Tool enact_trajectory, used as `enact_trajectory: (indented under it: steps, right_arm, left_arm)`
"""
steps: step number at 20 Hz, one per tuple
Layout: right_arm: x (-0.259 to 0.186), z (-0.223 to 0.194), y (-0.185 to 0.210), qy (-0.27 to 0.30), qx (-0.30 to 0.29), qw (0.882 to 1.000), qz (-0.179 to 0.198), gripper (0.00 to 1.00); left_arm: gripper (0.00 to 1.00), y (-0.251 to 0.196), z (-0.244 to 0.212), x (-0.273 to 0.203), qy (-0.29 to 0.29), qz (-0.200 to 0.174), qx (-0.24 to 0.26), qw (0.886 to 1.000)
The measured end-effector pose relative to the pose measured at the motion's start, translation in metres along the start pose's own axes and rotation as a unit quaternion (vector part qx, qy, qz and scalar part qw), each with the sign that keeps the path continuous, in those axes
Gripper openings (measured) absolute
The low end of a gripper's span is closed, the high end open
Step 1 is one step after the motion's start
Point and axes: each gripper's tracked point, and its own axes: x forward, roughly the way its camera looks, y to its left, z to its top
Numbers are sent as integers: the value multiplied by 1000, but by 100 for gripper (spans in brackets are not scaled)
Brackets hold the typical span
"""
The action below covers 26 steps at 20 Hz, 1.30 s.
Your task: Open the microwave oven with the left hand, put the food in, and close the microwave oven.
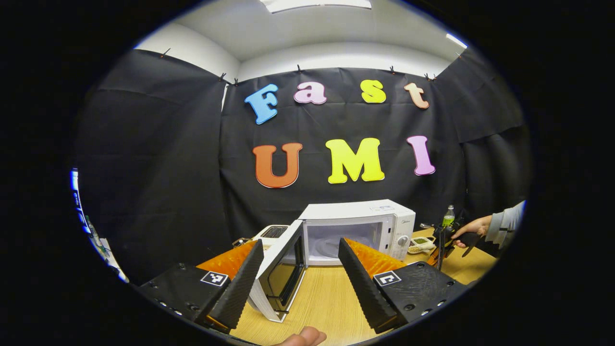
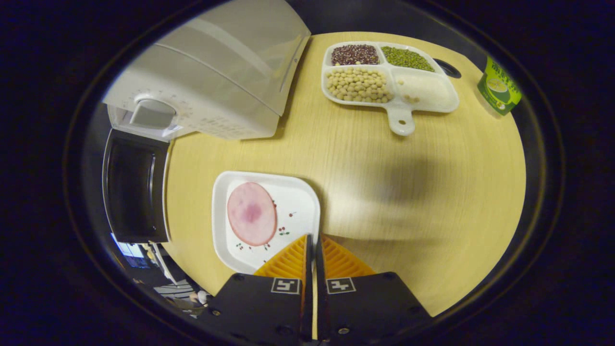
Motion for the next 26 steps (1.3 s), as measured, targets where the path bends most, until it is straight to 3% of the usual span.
enact_trajectory:
  steps: [1,2,6,7,10,11,12,13,14,15,16,18,19,26]
  right_arm:
    - [0,-1,0,2,5,1000,8,0]
    - [1,0,0,-2,-3,1000,18,6]
    - [1,-1,0,-24,32,998,50,0]
    - [1,-3,2,-32,57,996,59,4]
    - [7,-24,10,-13,116,987,108,4]
    - [11,-24,12,-16,133,983,121,4]
    - [14,-23,12,-24,150,980,130,0]
    - [11,-24,16,-34,165,976,135,4]
    - [8,-28,19,-40,177,974,137,4]
    - [6,-26,22,-51,190,971,140,4]
    - [6,-27,25,-62,202,968,137,4]
    - [0,-23,34,-89,221,962,131,4]
    - [-8,-21,35,-100,228,961,123,4]
    - [-9,-23,99,-136,276,942,132,4]
  left_arm:
    - [94,-2,-2,0,2,-1,-6,1000]
    - [94,-3,-4,-1,5,-4,-15,1000]
    - [94,-4,-17,-3,17,-11,-40,999]
    - [95,-3,-16,-3,16,-13,-39,999]
    - [94,-10,-21,-11,25,-36,-35,998]
    - [83,-8,-24,-14,29,-40,-36,998]
    - [84,-7,-25,-15,28,-44,-36,998]
    - [84,-3,-26,-18,28,-46,-35,998]
    - [95,1,-27,-19,25,-46,-35,998]
    - [95,7,-28,-19,22,-44,-39,998]
    - [83,11,-28,-19,16,-41,-44,998]
    - [83,19,-32,-17,13,-39,-55,998]
    - [95,23,-39,-16,17,-39,-57,997]
    - [95,58,-62,-15,32,-30,-62,997]
